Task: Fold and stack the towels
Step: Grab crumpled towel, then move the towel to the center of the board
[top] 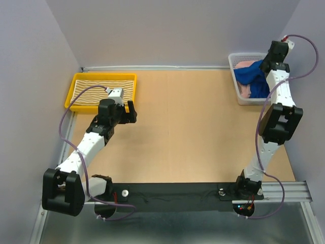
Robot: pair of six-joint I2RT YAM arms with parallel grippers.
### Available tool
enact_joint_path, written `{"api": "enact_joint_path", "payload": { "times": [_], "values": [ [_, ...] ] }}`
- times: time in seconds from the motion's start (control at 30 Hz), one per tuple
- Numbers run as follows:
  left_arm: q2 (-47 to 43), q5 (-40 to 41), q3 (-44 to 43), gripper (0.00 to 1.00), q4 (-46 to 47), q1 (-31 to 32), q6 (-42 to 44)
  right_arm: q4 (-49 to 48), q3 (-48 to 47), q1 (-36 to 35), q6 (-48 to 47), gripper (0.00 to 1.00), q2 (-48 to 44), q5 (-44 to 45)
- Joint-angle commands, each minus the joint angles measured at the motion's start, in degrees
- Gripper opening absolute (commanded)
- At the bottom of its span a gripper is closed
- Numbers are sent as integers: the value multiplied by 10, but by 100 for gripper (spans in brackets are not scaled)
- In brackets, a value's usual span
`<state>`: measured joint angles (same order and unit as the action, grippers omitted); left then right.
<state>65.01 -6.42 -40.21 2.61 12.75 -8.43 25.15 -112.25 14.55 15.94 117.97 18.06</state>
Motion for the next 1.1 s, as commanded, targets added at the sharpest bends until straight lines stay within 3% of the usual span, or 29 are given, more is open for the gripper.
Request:
{"api": "enact_joint_path", "payload": {
  "times": [0.0, 0.2, 0.4, 0.57, 0.67, 0.7, 0.8, 0.83, 0.9, 0.97, 1.07],
  "values": [
    [-25, -6, -18, 95, 29, 1, 2, -41, -91, -34, -67, 0, -53, -22],
    [-30, -2, -16, 96, 30, 1, -1, -62, -254, -79, -104, 0, -37, -63],
    [-30, 1, -17, 95, 29, 1, -1, -129, -265, -134, -101, 1, -76, -147],
    [-35, -2, -19, 95, 26, 1, 1, -144, -95, -182, -67, 0, -192, -231],
    [-42, -14, -17, 95, 26, 1, 3, -153, 105, -213, -38, 1, -293, -264],
    [-43, -17, -16, 95, 27, 1, 3, -156, 217, -222, -18, 1, -322, -272],
    [-47, -24, -14, 95, 27, 1, 1, -153, 384, -264, 35, 6, -424, -319],
    [-49, -25, -11, 96, 27, 1, 0, -148, 490, -274, 57, 10, -449, -351],
    [-53, -34, -10, 95, 32, 1, -1, -129, 633, -304, 109, 30, -525, -403],
    [-54, -43, -9, 95, 33, 2, -2, -95, 692, -349, 125, 48, -568, -424],
    [-55, -63, -7, 95, 38, 6, -3, 12, 711, -382, 123, 58, -635, -411]
  ]
}}
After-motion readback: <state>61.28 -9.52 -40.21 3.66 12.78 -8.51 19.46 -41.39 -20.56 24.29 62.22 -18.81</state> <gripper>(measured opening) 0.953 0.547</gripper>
